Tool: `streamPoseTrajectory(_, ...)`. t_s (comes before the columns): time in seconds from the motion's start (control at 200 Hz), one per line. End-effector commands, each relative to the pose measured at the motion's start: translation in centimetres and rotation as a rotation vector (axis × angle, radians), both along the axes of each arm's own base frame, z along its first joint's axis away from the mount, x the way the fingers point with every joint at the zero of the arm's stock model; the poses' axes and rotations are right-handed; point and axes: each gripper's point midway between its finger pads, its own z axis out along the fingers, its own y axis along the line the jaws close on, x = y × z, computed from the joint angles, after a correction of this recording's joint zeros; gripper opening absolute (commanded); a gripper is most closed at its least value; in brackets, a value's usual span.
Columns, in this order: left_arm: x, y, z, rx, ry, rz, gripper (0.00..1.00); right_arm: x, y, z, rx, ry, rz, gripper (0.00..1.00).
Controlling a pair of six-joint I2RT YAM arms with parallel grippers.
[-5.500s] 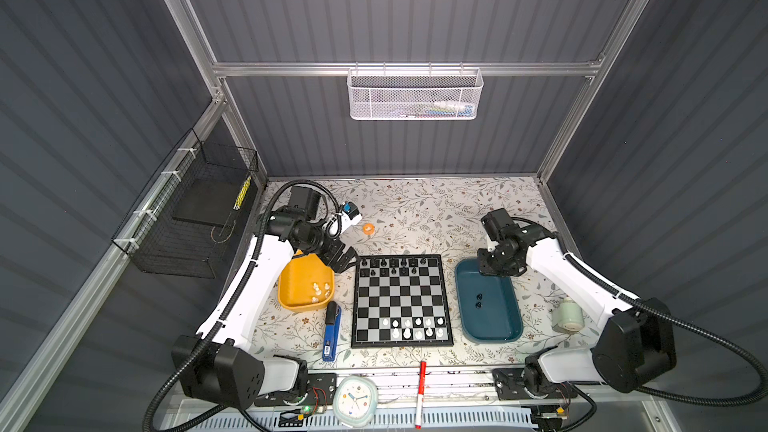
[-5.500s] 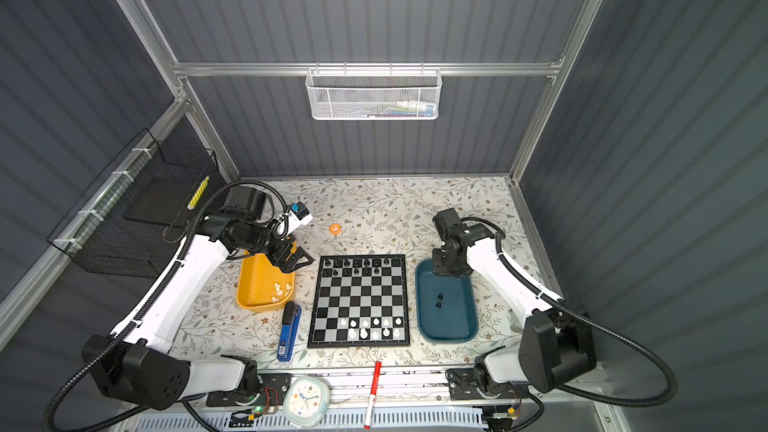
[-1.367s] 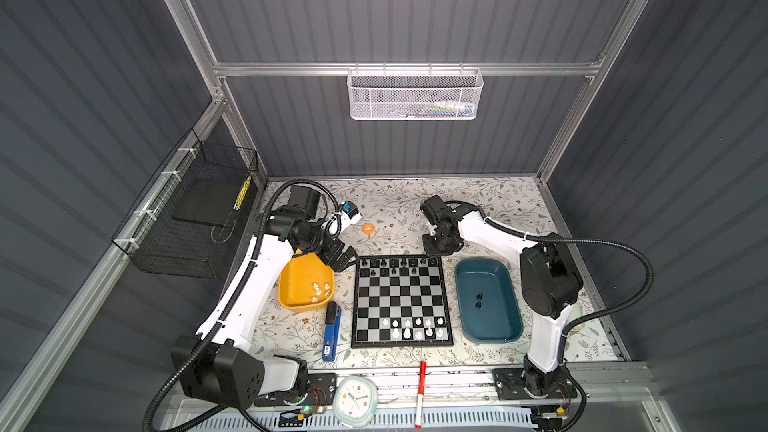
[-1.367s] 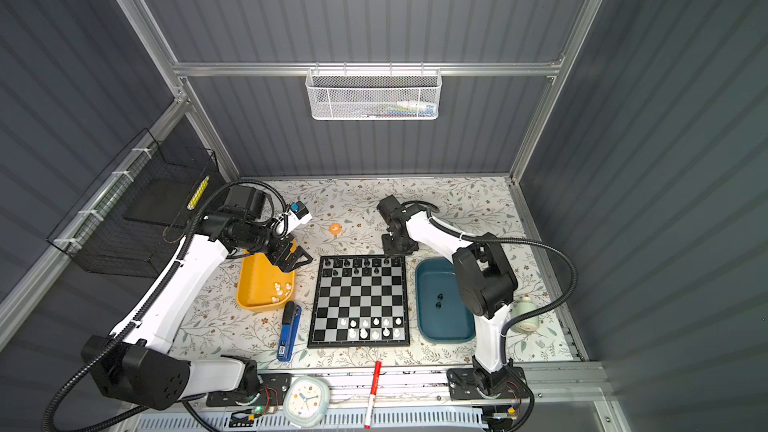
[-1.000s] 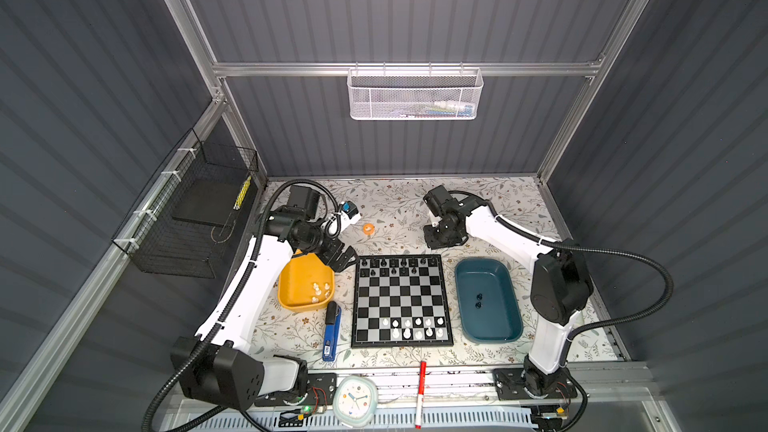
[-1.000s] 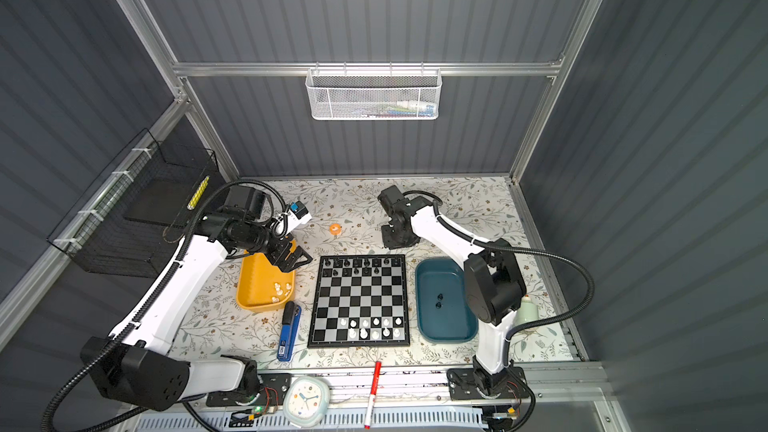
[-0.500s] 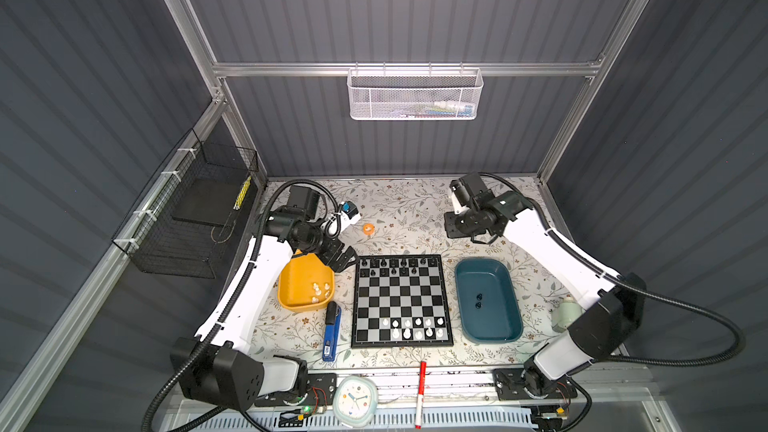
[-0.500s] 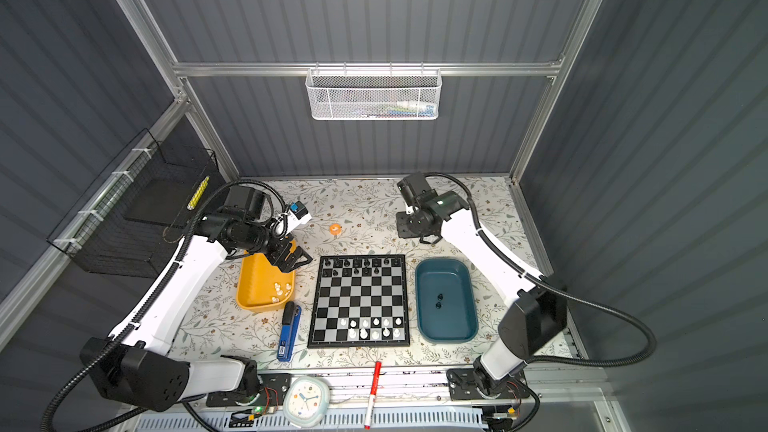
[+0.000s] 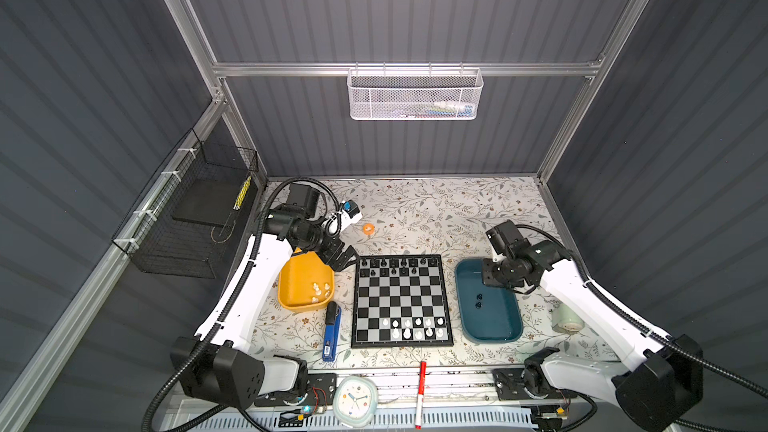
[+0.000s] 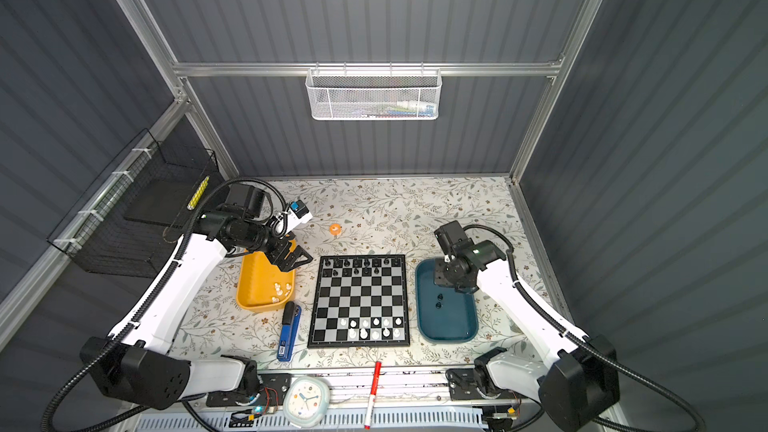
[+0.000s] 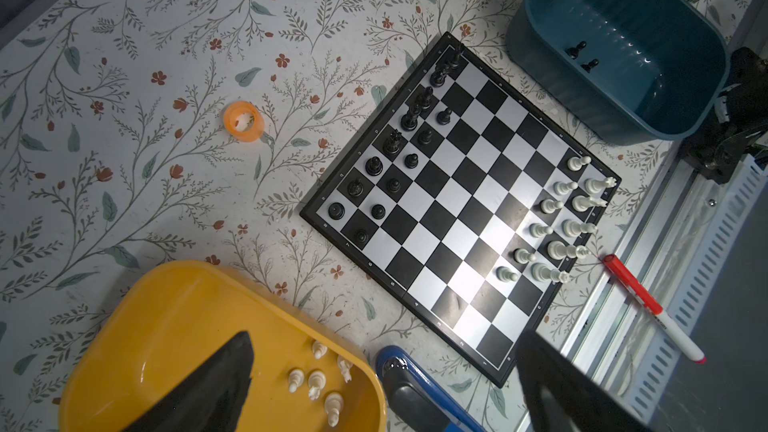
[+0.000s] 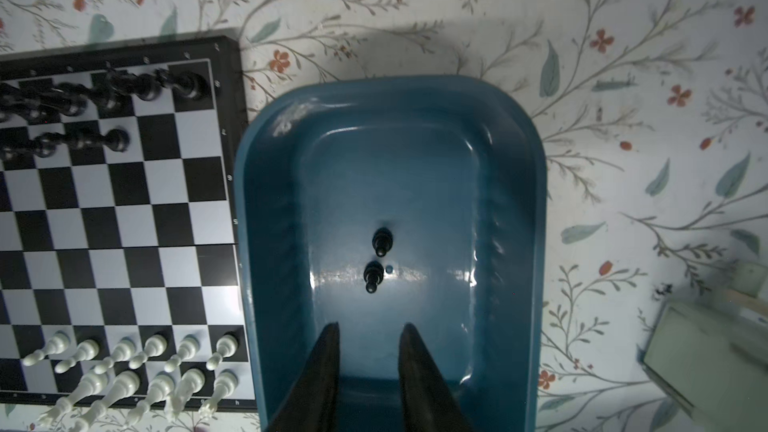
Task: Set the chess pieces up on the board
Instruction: 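Lower the right gripper into the teal tray onto a black piece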
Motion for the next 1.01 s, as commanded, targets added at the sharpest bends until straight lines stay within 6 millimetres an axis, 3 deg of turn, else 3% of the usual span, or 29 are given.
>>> streamPoseTrajectory(0.0, 0.0, -0.5, 1.3, -0.007, -0.026, -0.041, 0.99, -0.9, -0.4, -1.3, 0.017, 0.029, -0.052, 0.28)
streamPoseTrajectory(0.535, 0.4, -1.0, 1.7, -0.040, -0.011, -0.027, 0.94, -0.9, 0.5, -6.1, 0.029, 0.133, -0.058, 0.29)
streamPoseTrajectory(1.001, 0.6, -1.3, 1.8, -0.055, -0.003, -0.019, 0.99, -0.7, 0.6, -7.6, 0.016, 0.159, -0.046, 0.29)
